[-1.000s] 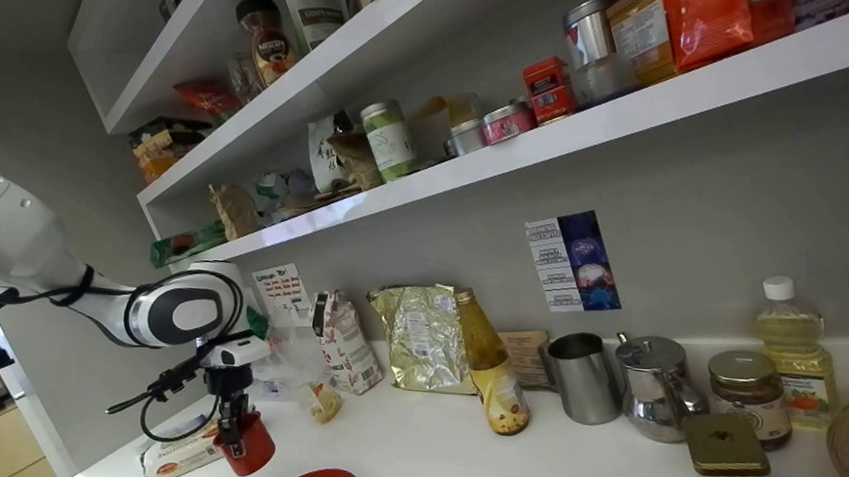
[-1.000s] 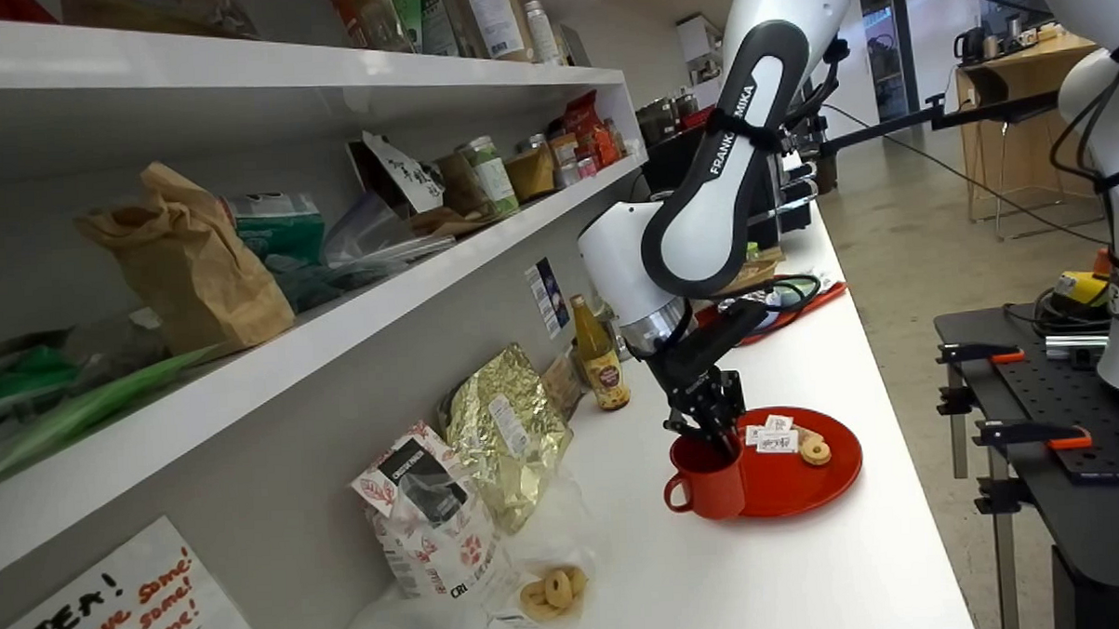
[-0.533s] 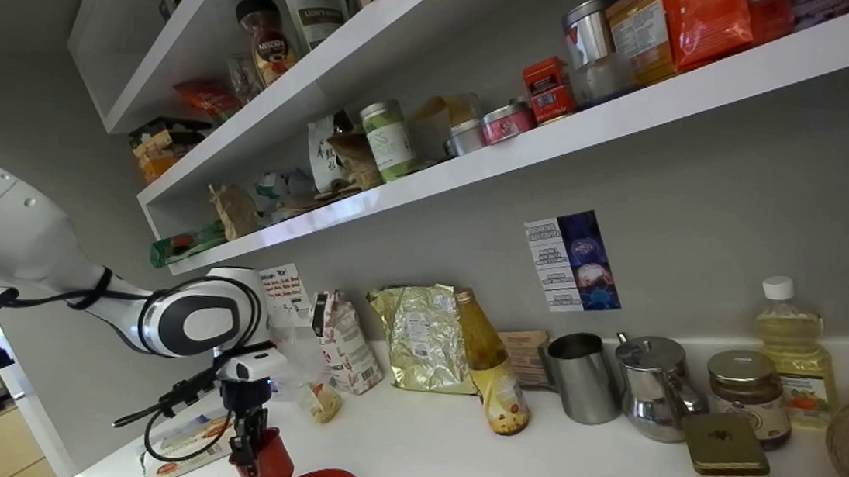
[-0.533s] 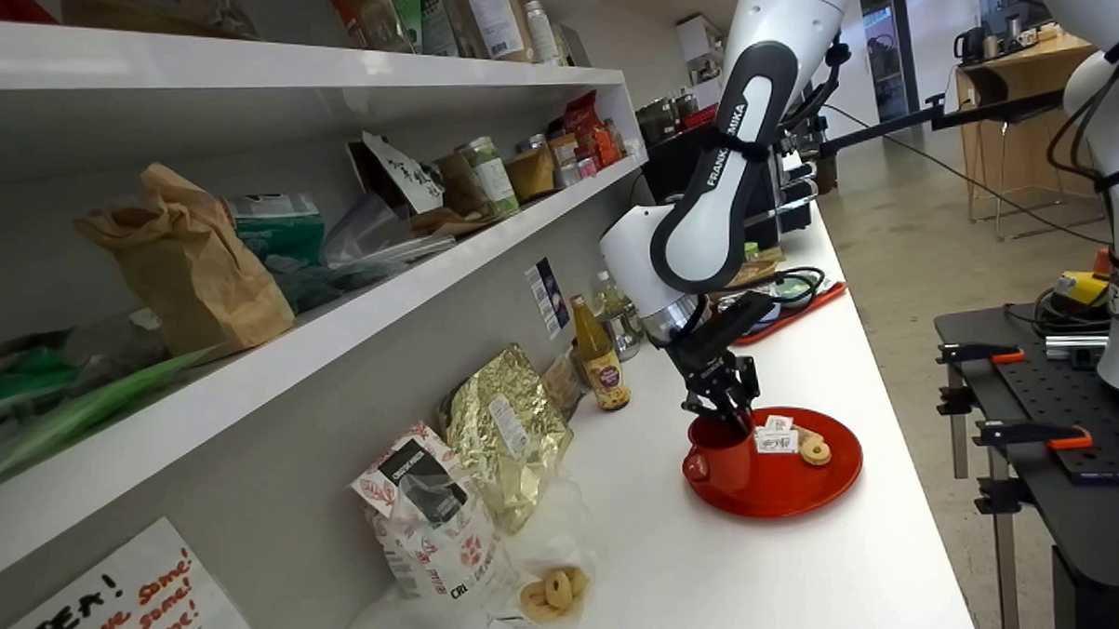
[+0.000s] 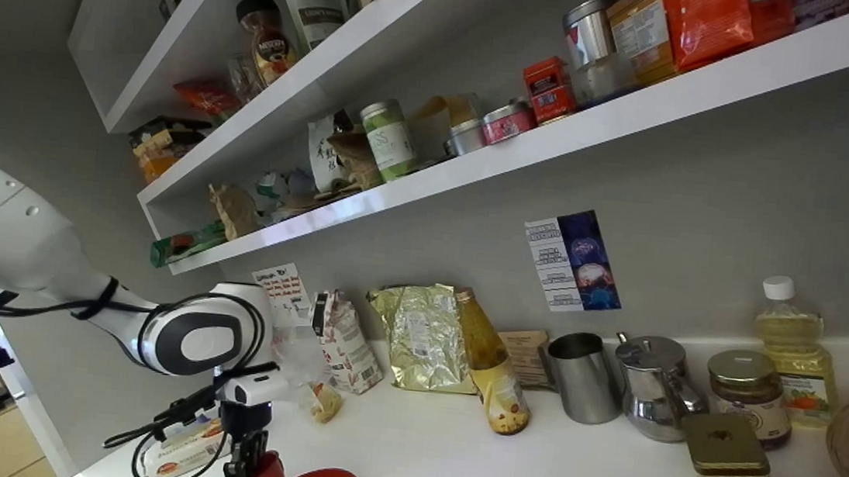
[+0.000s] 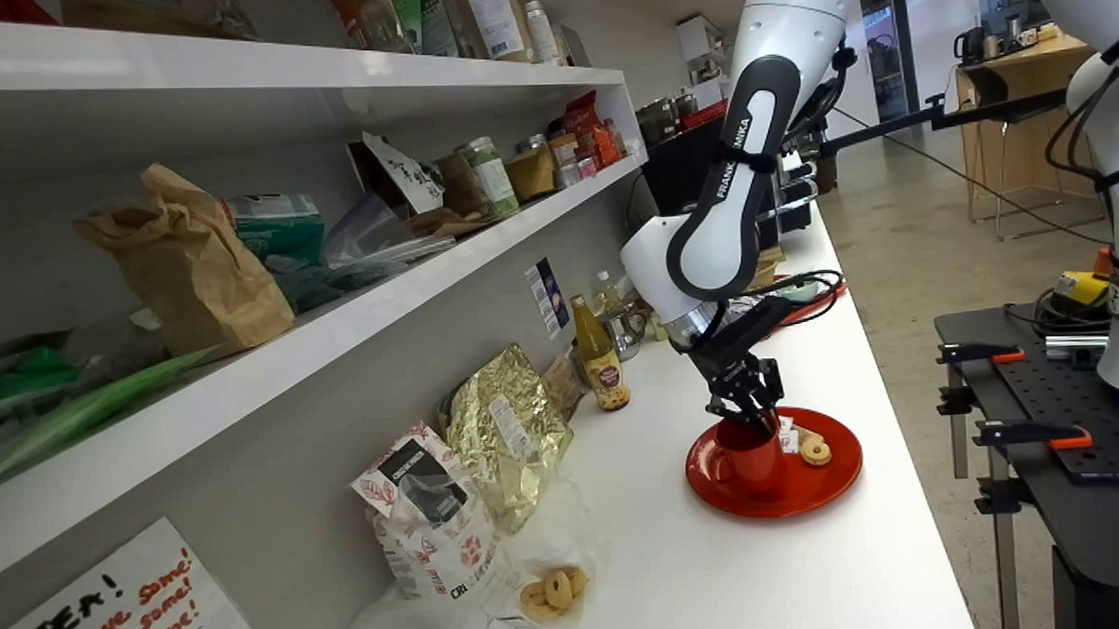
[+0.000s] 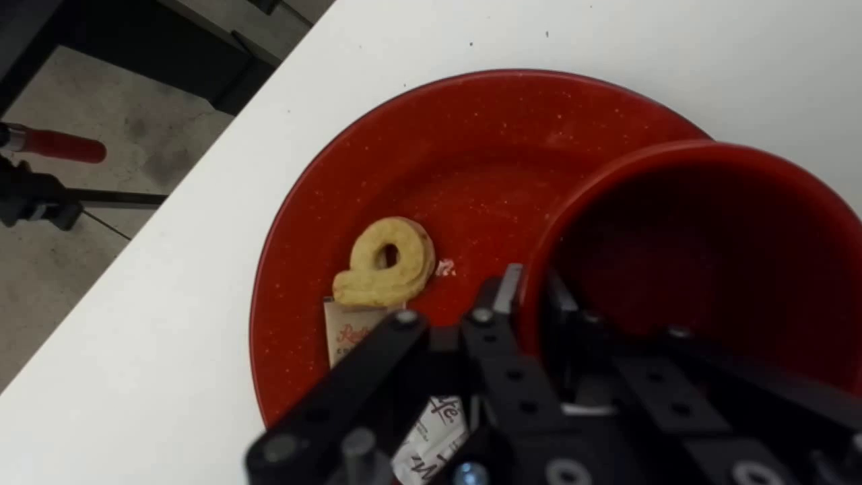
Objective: Put the orange cup on the orange plate
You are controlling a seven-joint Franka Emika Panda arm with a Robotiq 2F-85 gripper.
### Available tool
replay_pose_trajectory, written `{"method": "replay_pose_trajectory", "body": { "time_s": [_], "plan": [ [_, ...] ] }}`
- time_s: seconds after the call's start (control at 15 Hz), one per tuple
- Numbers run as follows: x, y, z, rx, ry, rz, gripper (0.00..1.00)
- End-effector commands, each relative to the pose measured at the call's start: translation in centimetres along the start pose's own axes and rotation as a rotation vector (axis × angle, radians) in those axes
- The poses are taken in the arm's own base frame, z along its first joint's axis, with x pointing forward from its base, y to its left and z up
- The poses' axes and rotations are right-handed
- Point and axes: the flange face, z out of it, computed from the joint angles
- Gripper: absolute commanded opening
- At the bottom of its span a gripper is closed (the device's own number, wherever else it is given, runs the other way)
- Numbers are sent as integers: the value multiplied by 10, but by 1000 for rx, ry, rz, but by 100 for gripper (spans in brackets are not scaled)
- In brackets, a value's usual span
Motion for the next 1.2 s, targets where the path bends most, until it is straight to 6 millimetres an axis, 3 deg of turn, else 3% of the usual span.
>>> {"method": "replay_pose_trajectory", "body": {
  "time_s": [0.0, 0.8, 1.13],
  "plan": [
    [2, 8, 8, 18, -26, 0, 2],
    [8, 17, 38, 16, -49, 36, 2],
    [7, 15, 35, 0, -46, 48, 8]
  ]
}}
